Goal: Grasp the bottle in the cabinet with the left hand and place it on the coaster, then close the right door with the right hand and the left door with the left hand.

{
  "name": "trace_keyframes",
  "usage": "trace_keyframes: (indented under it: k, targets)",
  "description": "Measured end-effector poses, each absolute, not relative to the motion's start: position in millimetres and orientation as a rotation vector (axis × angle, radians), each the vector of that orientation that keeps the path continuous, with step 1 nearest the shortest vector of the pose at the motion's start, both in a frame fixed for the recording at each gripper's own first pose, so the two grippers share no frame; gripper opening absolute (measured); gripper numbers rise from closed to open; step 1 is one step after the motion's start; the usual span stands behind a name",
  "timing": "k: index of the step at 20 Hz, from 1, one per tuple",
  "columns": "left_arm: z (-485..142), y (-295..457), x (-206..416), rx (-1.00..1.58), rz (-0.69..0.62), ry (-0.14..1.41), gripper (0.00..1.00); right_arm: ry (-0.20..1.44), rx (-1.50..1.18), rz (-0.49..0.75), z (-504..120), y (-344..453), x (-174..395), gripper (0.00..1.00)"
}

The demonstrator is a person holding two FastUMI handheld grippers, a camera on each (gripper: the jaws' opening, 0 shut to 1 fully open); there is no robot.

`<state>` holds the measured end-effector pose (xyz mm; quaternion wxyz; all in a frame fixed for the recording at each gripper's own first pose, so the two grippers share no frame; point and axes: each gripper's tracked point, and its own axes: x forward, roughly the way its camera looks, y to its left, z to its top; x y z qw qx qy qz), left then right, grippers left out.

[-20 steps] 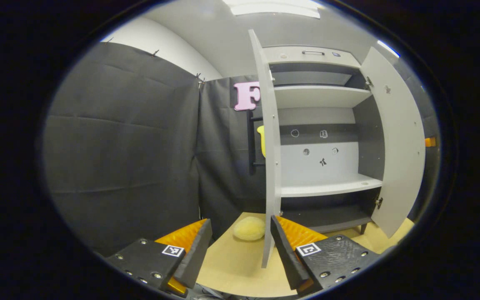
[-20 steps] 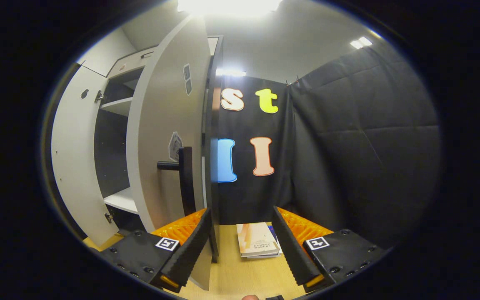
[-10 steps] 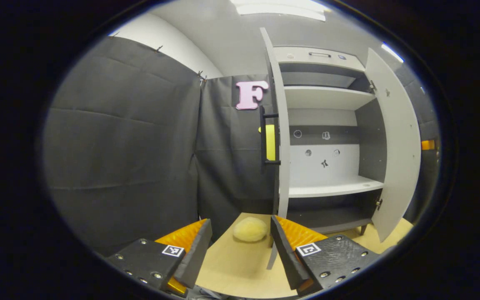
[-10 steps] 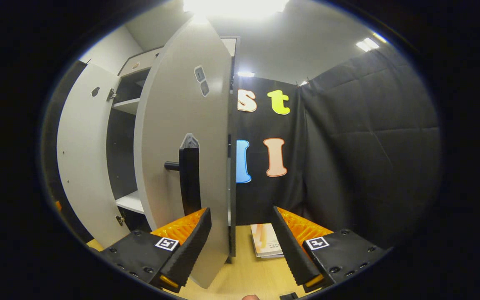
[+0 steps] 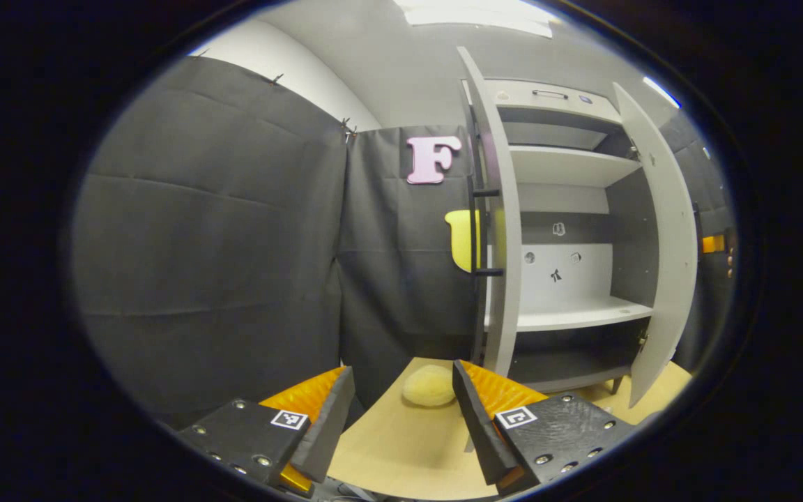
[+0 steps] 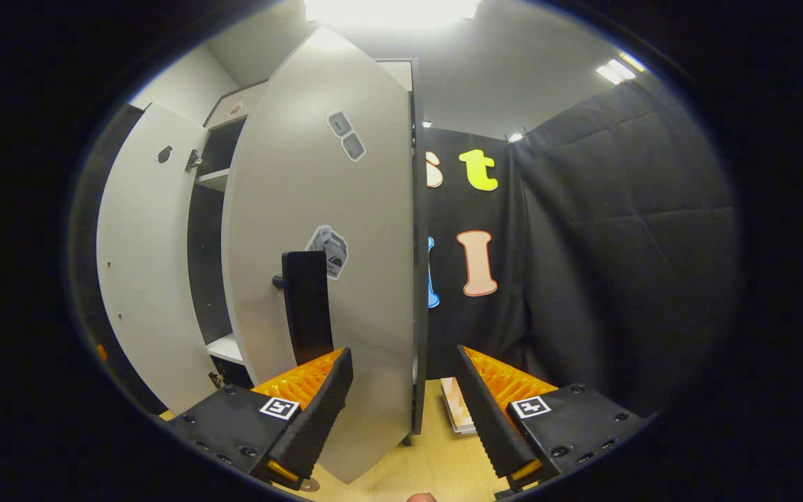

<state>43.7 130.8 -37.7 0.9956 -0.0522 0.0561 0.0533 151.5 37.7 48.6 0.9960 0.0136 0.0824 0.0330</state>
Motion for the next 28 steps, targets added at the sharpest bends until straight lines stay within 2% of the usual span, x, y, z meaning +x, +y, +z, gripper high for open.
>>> trace_keyframes:
  k: [12, 13, 14, 16, 18, 19, 28]
  targets:
    - [-48.4, 164.8, 38.9, -0.107, 0.159, 0.131, 0.82, 0.166, 0.034, 0.149, 39.1, 106.9, 184.4, 0.95]
    - [-49.6, 165.6, 39.2, -0.107, 0.159, 0.135, 0.82, 0.166, 0.028, 0.149, 39.1, 108.9, 186.9, 0.91]
    - [-49.2, 166.6, 40.1, -0.108, 0.158, 0.139, 0.82, 0.161, 0.022, 0.148, 39.5, 109.7, 187.3, 0.94]
    - [-50.0, 167.3, 43.1, -0.116, 0.154, 0.145, 0.83, 0.159, 0.009, 0.139, 38.2, 109.1, 188.1, 0.95]
    - [-50.4, 167.8, 42.9, -0.122, 0.145, 0.148, 0.83, 0.167, 0.000, 0.135, 33.6, 107.9, 184.3, 0.92]
    - [-50.5, 168.1, 43.6, -0.123, 0.140, 0.152, 0.83, 0.170, -0.005, 0.132, 31.2, 106.2, 181.4, 0.95]
    - [-46.6, 164.1, 50.1, -0.147, 0.064, 0.152, 0.83, 0.206, -0.032, 0.106, -1.2, 83.2, 139.4, 0.95]
